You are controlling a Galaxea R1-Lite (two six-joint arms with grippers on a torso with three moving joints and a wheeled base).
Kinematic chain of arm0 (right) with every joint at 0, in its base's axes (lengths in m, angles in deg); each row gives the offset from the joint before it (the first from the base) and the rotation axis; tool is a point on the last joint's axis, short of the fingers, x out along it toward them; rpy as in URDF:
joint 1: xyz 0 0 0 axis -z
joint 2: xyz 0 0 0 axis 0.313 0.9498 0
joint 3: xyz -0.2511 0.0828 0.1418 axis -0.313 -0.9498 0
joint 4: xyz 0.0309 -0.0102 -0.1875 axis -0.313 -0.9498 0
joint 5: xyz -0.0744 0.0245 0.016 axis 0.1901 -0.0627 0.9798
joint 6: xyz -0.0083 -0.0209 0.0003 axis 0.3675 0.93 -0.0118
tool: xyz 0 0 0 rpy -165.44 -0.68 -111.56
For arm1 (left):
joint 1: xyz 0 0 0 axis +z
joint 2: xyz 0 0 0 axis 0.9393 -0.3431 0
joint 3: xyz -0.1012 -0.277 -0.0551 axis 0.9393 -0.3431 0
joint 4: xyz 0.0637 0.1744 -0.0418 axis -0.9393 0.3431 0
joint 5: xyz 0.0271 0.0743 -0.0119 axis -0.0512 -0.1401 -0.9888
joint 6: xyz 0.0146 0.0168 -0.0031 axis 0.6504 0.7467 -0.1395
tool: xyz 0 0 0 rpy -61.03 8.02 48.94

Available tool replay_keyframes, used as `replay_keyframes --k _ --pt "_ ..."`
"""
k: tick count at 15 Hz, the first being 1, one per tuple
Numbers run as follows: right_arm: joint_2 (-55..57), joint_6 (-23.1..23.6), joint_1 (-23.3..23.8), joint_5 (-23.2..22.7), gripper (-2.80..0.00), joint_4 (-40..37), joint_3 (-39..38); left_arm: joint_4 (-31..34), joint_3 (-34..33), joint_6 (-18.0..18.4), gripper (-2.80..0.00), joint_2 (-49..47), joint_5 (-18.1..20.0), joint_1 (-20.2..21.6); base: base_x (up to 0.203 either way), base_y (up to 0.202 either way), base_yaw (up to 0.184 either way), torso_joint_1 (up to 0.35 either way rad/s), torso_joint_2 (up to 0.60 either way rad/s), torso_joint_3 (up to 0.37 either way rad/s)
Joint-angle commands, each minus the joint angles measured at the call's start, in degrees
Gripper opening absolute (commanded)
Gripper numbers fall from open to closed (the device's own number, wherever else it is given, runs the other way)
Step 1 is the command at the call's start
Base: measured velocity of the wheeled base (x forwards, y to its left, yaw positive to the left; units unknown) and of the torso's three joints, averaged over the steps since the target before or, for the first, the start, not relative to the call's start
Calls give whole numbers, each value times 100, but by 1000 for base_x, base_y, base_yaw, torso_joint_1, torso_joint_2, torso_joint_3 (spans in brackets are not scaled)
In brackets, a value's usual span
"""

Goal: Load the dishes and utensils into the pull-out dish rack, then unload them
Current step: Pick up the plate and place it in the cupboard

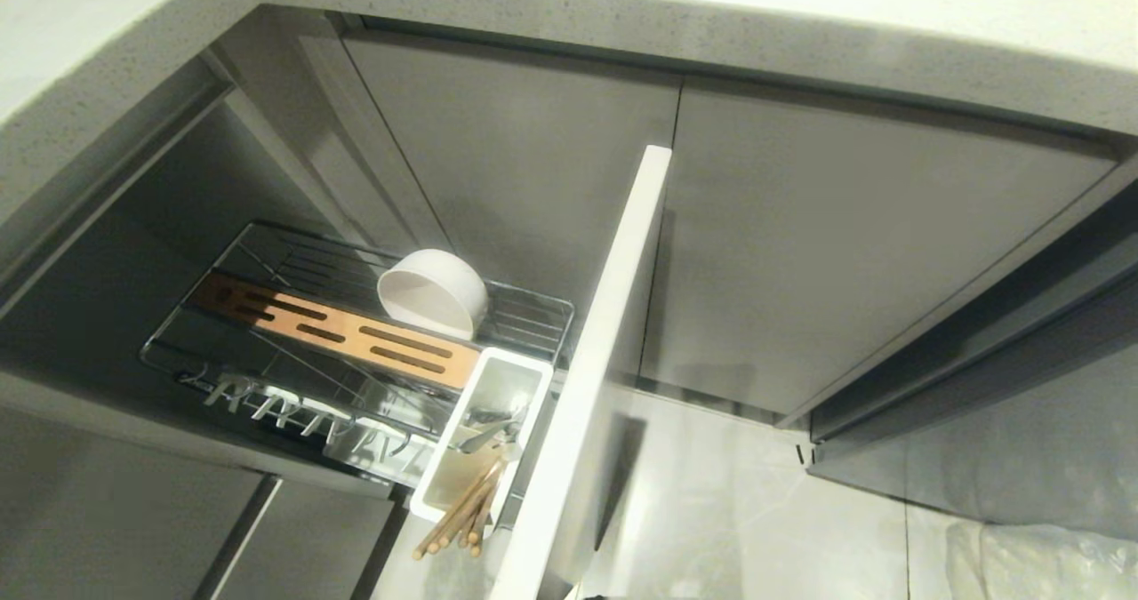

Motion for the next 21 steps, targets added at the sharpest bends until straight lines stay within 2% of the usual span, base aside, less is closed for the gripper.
replay_keyframes --k 1,4,5,6,21 --pt "5 -2 0 0 -280 0 0 104 89 -22 -280 -91 -62 34 0 0 0 0 0 0" --pt "5 -2 0 0 -280 0 0 115 116 -99 -280 -82 -145 40 0 0 0 0 0 0" --pt "5 -2 0 0 -280 0 0 132 124 -99 -268 -108 -145 40 0 0 0 0 0 0" --pt "5 -2 0 0 -280 0 0 132 124 -105 0 -145 -145 39 0 0 0 0 0 0" --pt "5 -2 0 0 -280 0 0 141 107 -125 0 -791 -312 40 0 0 0 0 0 0"
